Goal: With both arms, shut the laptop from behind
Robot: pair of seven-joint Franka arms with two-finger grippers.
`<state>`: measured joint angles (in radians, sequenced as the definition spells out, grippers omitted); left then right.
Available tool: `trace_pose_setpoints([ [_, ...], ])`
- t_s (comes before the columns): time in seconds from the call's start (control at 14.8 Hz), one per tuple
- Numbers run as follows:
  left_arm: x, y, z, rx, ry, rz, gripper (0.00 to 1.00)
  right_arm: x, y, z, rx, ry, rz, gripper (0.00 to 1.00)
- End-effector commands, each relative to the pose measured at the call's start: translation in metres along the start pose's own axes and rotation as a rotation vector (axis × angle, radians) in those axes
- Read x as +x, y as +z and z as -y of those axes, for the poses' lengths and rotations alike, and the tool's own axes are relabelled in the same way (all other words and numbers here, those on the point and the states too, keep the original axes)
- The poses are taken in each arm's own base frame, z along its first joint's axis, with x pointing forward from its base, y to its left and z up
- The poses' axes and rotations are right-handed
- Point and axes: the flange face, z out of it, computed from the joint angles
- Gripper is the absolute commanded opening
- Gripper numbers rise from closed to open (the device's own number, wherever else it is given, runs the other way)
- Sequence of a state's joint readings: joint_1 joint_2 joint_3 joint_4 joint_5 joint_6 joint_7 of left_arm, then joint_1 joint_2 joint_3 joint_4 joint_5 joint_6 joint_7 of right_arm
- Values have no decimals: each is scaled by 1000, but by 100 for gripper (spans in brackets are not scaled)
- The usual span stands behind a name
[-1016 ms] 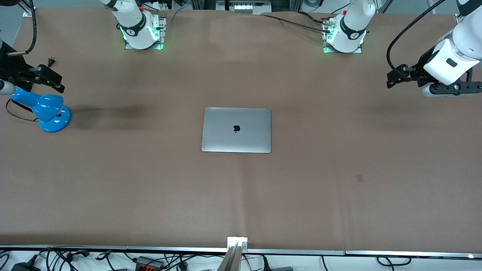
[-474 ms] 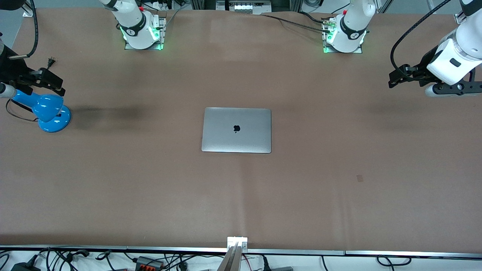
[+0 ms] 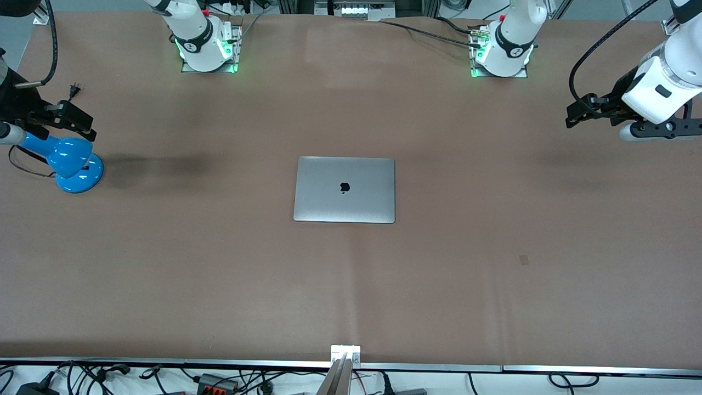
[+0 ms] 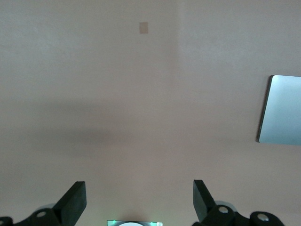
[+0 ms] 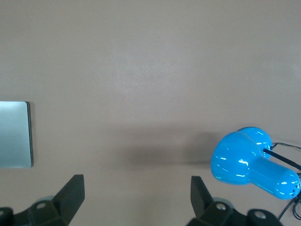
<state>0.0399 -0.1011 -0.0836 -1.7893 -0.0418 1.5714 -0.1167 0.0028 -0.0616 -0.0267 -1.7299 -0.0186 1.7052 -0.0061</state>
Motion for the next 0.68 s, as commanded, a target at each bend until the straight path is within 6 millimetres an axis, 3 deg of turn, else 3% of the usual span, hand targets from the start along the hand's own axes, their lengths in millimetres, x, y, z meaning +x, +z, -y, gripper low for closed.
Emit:
trace_pose_setpoints([
  [0.0,-2,-7,0,-22,8,4,100,1,-2,-2,-5,-9,-9,100],
  [0.61,-1,-6,4,-25,1,7,100,-1,3,0,-2,-7,12,100],
])
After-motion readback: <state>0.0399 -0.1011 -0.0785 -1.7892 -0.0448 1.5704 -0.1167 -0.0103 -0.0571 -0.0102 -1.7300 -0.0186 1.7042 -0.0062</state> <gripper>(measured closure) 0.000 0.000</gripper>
